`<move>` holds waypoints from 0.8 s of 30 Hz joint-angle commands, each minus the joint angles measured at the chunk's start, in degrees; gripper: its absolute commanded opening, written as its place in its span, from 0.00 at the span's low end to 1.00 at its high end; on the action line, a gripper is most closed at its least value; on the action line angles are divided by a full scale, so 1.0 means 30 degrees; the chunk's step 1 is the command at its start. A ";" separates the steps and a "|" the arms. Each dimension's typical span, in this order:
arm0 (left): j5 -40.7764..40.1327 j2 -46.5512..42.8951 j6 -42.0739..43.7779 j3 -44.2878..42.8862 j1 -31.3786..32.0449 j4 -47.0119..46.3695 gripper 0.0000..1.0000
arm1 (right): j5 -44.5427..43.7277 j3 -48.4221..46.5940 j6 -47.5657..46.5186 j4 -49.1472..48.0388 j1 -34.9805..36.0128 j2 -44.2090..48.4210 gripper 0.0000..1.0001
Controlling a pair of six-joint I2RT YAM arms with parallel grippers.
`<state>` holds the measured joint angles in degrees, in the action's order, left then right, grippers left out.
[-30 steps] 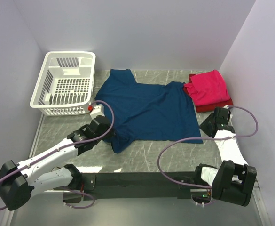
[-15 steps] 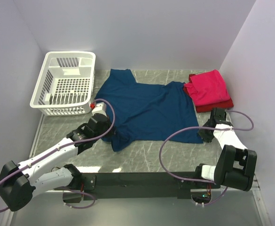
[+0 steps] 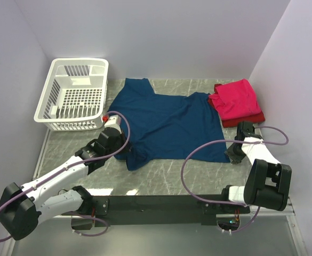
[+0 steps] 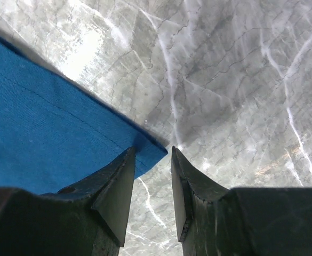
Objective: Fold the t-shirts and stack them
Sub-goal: Flatten the tshirt out
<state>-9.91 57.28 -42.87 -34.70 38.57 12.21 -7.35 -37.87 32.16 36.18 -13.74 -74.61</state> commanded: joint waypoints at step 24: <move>0.0785 -0.0722 0.0287 0.0286 -0.0492 -0.0847 0.01 | -0.1238 -0.0092 0.1906 0.0213 0.1736 0.0260 0.36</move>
<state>-8.34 56.69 -42.65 -33.98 37.43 11.03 -8.73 -37.93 35.99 36.27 -9.74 -75.44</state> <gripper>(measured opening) 0.020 0.367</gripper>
